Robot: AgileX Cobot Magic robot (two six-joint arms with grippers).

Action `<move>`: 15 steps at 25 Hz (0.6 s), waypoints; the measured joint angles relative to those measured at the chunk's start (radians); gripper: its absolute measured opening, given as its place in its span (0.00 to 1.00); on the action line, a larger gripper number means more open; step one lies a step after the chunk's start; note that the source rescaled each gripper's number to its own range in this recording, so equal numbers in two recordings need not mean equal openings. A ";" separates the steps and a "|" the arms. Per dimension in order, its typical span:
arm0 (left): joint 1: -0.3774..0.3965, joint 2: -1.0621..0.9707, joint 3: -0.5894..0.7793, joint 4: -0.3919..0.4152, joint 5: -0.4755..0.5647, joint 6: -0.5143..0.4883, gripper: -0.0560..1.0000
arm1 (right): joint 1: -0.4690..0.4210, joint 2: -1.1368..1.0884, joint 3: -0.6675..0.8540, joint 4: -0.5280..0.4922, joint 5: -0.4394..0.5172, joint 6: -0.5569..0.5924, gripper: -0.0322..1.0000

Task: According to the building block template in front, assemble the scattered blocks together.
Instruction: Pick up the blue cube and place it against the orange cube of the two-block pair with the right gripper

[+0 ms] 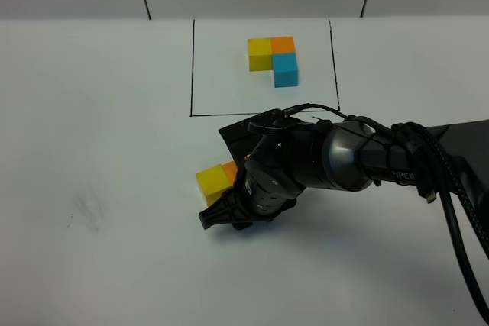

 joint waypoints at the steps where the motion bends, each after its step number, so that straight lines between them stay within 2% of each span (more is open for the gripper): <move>1: 0.000 0.000 0.000 0.000 0.000 0.000 0.05 | 0.000 0.000 0.000 0.000 0.000 0.000 0.48; 6: 0.000 0.000 0.000 0.000 0.000 0.000 0.05 | 0.000 0.000 0.000 0.000 0.003 -0.005 0.48; 15: 0.000 0.000 0.000 0.000 0.000 0.000 0.05 | 0.000 0.000 -0.002 0.012 0.038 -0.079 0.48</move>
